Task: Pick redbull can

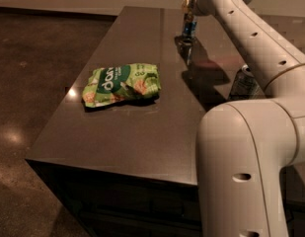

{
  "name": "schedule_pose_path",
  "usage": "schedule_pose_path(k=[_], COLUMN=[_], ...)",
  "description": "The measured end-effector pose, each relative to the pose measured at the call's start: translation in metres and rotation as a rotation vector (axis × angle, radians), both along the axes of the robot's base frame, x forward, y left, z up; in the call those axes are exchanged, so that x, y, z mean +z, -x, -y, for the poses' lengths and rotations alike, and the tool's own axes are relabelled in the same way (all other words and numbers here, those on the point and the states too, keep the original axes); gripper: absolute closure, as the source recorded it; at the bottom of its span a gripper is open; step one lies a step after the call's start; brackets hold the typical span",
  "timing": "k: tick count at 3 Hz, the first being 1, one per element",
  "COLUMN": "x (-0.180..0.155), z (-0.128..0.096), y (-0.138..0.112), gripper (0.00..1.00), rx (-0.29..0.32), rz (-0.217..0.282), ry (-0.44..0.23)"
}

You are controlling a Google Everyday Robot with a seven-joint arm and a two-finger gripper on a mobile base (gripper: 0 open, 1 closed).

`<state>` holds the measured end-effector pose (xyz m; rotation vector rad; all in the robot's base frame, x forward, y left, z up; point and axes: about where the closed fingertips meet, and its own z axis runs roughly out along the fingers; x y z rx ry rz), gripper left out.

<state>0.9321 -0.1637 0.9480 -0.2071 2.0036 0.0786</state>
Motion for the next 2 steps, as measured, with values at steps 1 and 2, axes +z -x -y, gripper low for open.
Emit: schedule_pose_path(k=[1,2], x=[0.022,0.042], z=[-0.012,-0.027], y=[0.019,0.047], gripper=[1.00,1.00], rx=[0.050,0.115], rz=[0.018,0.027], ry=[-0.017,-0.016])
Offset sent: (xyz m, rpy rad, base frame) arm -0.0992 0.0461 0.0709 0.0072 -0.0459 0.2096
